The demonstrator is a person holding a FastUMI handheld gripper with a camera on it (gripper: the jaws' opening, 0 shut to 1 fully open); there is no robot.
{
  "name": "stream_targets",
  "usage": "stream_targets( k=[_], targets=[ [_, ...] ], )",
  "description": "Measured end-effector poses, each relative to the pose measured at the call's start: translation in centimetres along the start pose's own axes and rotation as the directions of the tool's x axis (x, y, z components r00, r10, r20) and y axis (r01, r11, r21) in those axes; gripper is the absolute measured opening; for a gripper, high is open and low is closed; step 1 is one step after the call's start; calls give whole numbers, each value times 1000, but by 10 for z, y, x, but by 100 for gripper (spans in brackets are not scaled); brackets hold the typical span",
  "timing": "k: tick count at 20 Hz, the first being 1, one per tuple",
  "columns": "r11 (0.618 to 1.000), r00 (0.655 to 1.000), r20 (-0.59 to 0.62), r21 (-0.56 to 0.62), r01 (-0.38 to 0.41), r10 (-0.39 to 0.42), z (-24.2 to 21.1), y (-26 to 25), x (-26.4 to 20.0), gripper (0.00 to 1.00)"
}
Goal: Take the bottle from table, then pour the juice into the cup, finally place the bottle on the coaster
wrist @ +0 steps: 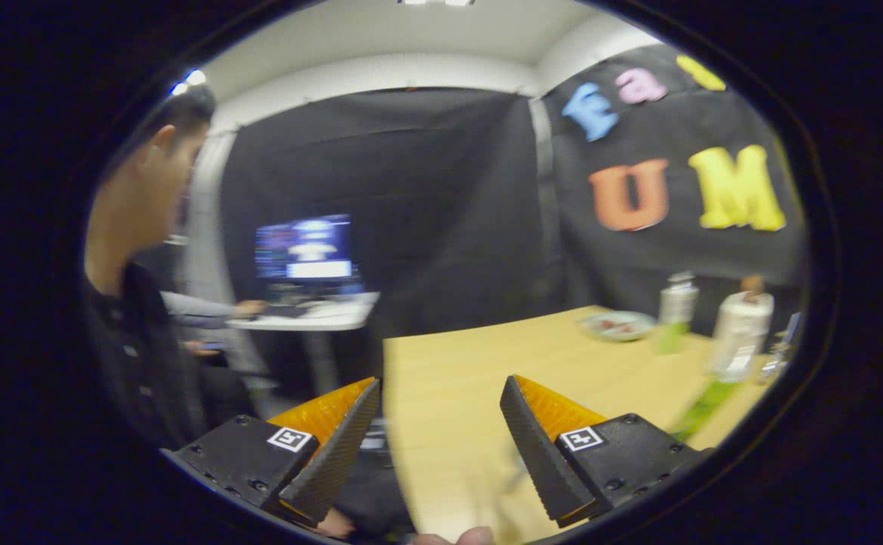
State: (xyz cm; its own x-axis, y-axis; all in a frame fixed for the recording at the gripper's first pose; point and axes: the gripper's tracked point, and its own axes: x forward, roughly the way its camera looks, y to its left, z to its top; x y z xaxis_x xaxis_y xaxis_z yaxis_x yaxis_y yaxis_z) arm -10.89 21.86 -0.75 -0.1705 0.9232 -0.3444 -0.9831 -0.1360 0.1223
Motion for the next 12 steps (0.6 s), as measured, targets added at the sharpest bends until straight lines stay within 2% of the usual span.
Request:
stream_targets(
  k=[1, 2, 3, 4, 5, 6, 7, 8, 9, 10, 11, 12],
  targets=[
    [989, 983, -109, -20, -148, 145, -14, 22, 25, 100],
    [975, 965, -185, -89, -206, 187, -23, 23, 46, 100],
    [970, 967, -205, -162, -183, 148, -29, 20, 55, 100],
    [974, 984, -174, -209, -82, 46, -33, 9, 57, 100],
    [967, 986, -89, -224, 117, -140, -23, -23, 54, 100],
    [914, 932, 19, -189, 360, -363, -13, -54, 42, 100],
    [830, 834, 96, -92, 551, -543, -9, -78, 14, 100],
    [742, 730, 154, 29, 670, -666, -7, -90, -20, 100],
    [650, 629, 173, 116, 751, -758, -11, -95, -51, 100],
    [516, 492, 163, 177, 838, -855, -12, -103, -80, 100],
    [423, 397, 159, 201, 884, -904, -13, -100, -106, 100],
    [352, 324, 157, 222, 909, -933, -13, -104, -123, 100]
  ],
)
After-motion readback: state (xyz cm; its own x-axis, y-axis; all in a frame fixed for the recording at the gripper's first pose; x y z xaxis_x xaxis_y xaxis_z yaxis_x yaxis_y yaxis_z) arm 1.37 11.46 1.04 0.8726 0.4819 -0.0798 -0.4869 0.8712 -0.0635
